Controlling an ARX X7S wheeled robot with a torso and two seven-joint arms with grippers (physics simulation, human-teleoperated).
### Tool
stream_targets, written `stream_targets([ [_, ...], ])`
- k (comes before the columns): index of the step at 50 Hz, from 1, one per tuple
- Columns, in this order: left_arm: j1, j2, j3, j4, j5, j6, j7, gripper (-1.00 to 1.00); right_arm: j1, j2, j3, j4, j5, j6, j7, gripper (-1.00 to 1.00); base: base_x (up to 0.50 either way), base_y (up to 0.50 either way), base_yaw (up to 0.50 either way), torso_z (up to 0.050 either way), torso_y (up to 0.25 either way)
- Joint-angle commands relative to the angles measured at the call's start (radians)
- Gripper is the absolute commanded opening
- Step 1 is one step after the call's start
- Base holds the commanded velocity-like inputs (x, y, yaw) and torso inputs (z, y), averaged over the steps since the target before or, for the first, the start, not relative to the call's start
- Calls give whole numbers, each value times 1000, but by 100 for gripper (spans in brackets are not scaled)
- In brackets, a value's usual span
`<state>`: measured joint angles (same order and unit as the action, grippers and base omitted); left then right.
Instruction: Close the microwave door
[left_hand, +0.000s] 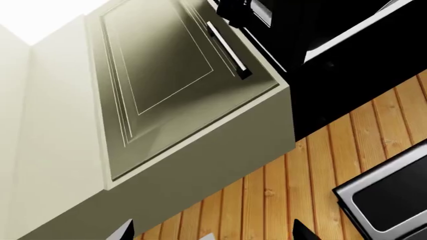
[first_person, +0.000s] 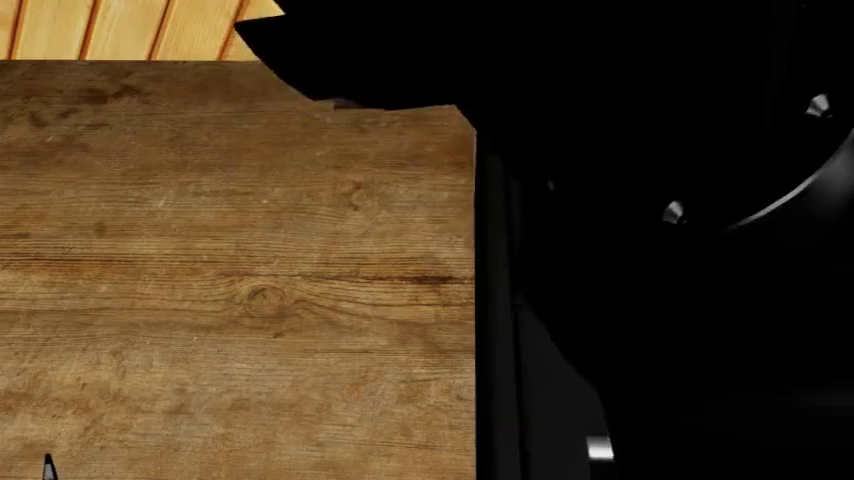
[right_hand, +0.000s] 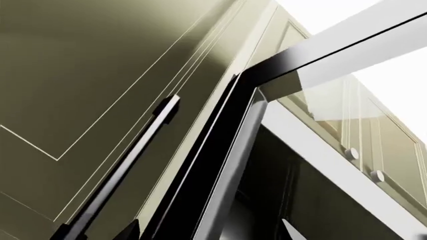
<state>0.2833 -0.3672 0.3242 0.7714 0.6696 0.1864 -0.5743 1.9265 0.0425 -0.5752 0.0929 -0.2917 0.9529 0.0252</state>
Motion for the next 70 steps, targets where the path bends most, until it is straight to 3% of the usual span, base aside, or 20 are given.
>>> stream_targets([
  [1, -9, 6, 12, 6, 7, -15, 18, 100, 16, 7, 9, 69, 34, -16, 21, 100, 0, 0, 0, 0, 0],
  [70, -8, -8, 16, 24, 16, -24, 0, 100, 99, 60, 78, 379, 176, -66, 10, 100, 0, 0, 0, 0, 0],
])
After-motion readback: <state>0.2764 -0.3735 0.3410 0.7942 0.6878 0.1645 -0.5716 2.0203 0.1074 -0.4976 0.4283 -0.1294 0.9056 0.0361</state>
